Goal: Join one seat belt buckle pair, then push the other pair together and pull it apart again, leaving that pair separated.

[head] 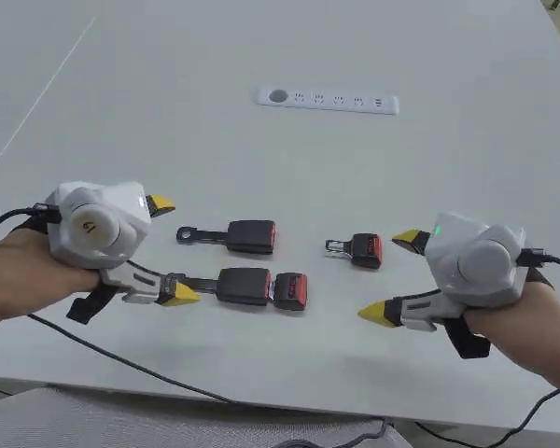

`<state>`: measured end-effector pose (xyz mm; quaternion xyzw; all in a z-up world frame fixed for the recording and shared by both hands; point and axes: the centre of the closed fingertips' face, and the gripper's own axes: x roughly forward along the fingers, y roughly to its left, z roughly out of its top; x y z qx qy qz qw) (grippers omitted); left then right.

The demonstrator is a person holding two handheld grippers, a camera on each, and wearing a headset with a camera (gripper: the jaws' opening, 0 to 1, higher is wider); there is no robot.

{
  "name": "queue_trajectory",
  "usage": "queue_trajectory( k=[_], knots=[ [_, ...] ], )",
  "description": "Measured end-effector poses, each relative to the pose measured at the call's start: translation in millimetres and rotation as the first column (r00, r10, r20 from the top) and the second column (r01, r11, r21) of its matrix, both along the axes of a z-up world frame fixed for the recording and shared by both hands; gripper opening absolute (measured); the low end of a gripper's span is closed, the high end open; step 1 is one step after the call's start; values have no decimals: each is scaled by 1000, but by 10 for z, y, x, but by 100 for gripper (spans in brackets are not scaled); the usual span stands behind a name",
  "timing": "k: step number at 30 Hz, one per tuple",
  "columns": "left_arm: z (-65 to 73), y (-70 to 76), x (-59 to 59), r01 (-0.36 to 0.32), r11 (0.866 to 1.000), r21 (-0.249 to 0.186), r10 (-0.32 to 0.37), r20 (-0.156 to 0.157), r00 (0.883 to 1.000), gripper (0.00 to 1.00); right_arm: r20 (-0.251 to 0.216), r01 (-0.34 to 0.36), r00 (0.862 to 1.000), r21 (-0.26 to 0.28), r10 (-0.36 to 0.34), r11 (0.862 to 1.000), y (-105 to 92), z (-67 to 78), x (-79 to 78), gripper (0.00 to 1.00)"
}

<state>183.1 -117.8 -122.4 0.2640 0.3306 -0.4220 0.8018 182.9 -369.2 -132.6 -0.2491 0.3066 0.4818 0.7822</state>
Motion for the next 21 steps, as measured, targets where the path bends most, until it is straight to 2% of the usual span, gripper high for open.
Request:
queue_trajectory(
  k=[2, 3, 7, 8, 10, 13, 18, 21],
  knots=[
    [-14, 43, -38, -12, 1000, 0, 12, 2, 1000, 87, -7, 28, 1000, 13, -28, 1000, -46, -14, 22, 70],
    [-40, 76, -76, -31, 1000, -1, 31, -11, 999, 88, -9, 31, 999, 13, -31, 999, -60, -19, 26, 72],
    [-102, 168, -171, -67, 998, -8, 67, -29, 997, 93, 4, 58, 998, 24, -58, 998, -115, 50, 30, 76],
    [-74, 163, -190, -76, 997, -11, 76, -37, 996, 95, 4, 68, 998, 30, -68, 997, -120, 60, 33, 77],
    [-96, 240, -218, -96, 995, -17, 95, -39, 995, 99, 4, 76, 997, 37, -76, 996, -119, 63, 11, 79],
    [-108, 351, -229, -133, 990, -38, 131, -40, 991, 100, 2, 85, 996, 47, -85, 995, -117, 53, -34, 84],
    [-98, 372, -276, -160, 986, -51, 158, -40, 987, 100, 8, 112, 994, 73, -113, 991, -116, 5, -53, 96],
    [-86, 391, -303, -169, 984, -62, 168, -34, 985, 100, 11, 119, 993, 77, -120, 990, -71, 89, -143, 99]
  ],
)
